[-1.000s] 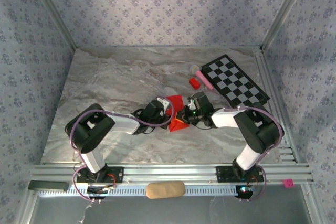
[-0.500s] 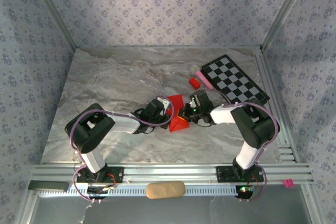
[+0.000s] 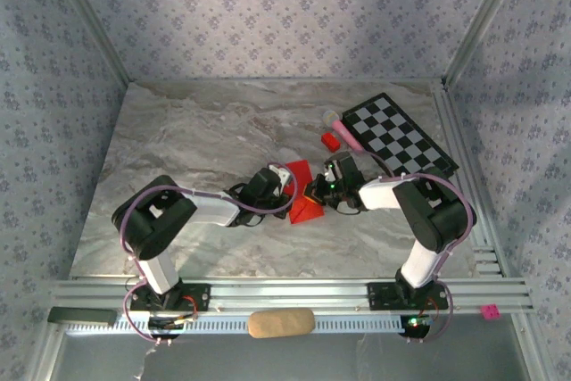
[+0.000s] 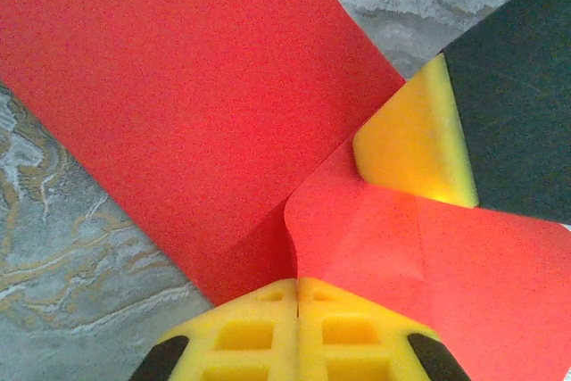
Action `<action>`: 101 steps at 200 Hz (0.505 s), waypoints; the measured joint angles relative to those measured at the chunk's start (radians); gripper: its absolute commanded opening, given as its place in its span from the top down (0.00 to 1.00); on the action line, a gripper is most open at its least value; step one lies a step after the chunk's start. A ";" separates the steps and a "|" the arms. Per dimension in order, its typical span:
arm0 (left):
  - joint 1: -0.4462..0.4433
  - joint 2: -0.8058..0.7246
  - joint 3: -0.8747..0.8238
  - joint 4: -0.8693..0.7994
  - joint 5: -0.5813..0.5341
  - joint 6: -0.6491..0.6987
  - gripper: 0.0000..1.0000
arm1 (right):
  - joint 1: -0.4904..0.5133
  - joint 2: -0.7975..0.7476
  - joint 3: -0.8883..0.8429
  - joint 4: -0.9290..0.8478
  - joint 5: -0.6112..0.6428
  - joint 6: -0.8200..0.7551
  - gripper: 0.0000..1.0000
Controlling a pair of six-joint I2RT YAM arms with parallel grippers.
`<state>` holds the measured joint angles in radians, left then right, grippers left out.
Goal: Fold a paper plane with a square sheet of paper (pick it up from the middle)
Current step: Fold the triangle a second time at the center of the table.
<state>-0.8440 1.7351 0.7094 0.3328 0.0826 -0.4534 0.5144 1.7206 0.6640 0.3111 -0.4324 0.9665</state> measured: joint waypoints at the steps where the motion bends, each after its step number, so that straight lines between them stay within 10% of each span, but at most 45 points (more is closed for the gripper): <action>1: 0.000 0.000 0.000 0.000 0.000 0.000 1.00 | 0.000 0.000 -0.002 0.002 0.000 0.002 0.99; 101: 0.000 0.002 0.006 -0.010 0.003 0.000 1.00 | -0.031 -0.030 -0.011 0.002 0.045 -0.003 0.97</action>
<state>-0.8440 1.7367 0.7158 0.3225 0.0860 -0.4530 0.4835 1.6909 0.6525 0.3130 -0.3870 0.9638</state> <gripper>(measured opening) 0.063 0.051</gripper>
